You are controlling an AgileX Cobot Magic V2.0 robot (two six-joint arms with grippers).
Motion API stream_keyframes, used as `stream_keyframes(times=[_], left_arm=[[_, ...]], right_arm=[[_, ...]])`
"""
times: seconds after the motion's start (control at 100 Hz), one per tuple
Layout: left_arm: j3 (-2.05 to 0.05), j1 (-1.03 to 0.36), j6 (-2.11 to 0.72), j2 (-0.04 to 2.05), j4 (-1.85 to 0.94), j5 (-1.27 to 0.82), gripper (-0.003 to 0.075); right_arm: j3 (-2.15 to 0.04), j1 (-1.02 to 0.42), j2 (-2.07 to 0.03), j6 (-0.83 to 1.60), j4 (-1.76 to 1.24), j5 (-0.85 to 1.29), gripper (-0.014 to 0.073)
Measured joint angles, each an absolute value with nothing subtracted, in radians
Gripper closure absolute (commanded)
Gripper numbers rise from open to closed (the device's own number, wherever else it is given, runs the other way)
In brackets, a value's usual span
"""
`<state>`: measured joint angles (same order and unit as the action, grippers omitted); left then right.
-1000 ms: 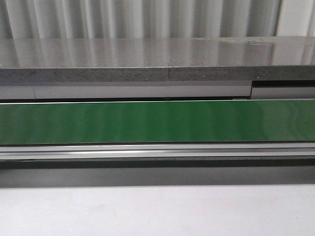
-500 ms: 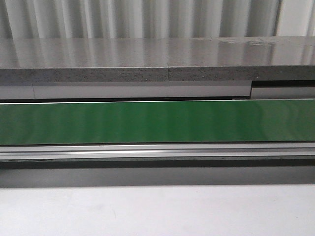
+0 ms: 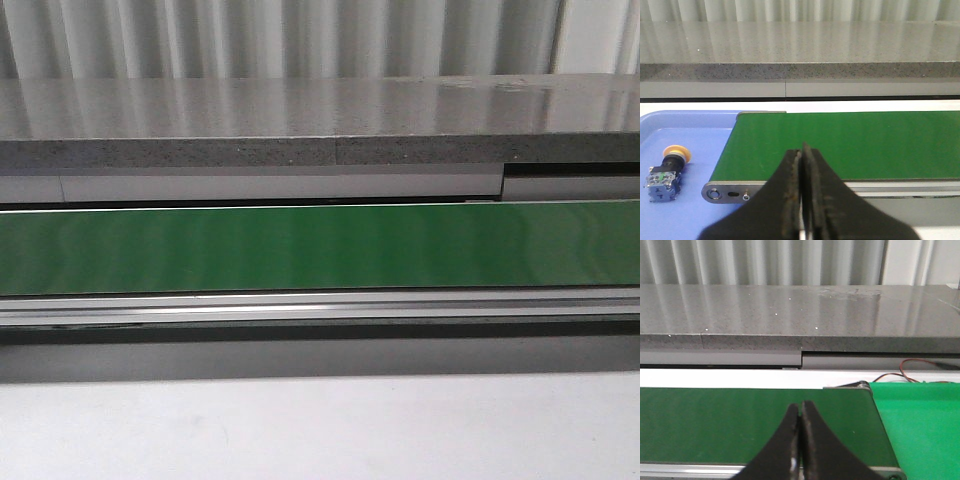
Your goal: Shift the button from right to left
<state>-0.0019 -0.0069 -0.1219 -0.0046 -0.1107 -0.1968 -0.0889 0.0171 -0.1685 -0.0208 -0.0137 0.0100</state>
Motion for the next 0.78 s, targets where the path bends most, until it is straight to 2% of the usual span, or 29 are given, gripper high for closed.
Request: stream_keyframes(times=[0.11,0.29,0.78], left_arm=[[-0.002,-0.007,-0.122,-0.005,-0.111,-0.197,0.0740],[-0.002,-0.007,-0.122,-0.005,-0.111,-0.197,0.0740],[-0.002,-0.007,-0.122,-0.005,-0.111,-0.197,0.0740]], right_arm=[[0.002,0.026,-0.117,-0.033,-0.012,-0.063,0.0660],[0.026,0.030,0.001,-0.048,-0.012,0.000,0.0660],[0.027,0.032,0.010,-0.050,-0.011,0.040,0.0660]])
